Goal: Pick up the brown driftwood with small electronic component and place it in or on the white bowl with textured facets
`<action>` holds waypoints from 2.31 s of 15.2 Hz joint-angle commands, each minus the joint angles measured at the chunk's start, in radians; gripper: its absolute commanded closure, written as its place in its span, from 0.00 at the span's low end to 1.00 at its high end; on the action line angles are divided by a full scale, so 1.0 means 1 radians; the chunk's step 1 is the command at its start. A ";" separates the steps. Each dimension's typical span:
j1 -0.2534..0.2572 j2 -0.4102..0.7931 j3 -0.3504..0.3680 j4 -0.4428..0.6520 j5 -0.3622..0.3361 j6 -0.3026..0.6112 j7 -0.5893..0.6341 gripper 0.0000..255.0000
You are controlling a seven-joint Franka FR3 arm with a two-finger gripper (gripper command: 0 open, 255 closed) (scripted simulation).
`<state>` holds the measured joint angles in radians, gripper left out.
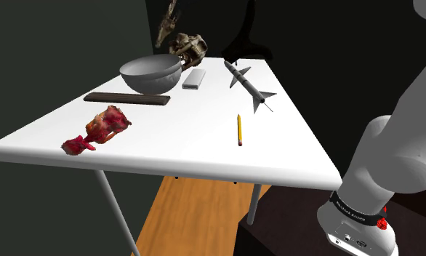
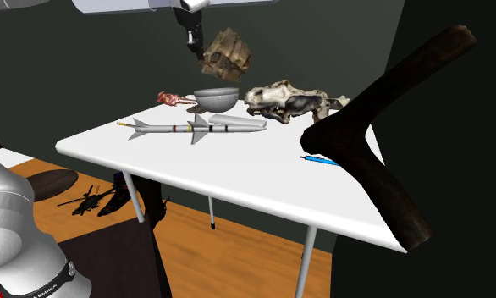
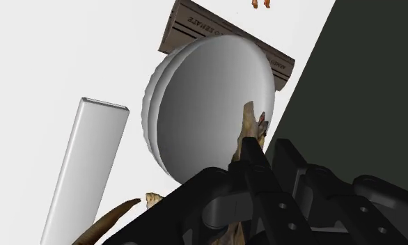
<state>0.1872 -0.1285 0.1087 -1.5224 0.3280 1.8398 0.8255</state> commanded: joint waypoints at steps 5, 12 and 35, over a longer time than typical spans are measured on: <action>0.031 0.025 0.048 -0.008 -0.030 0.056 0.069 1.00; 0.033 -0.012 0.048 -0.146 -0.013 0.153 0.039 1.00; 0.025 -0.067 0.031 -0.199 0.004 0.144 0.012 0.00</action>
<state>0.2160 -0.1860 0.1465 -1.7379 0.3308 2.0126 0.8396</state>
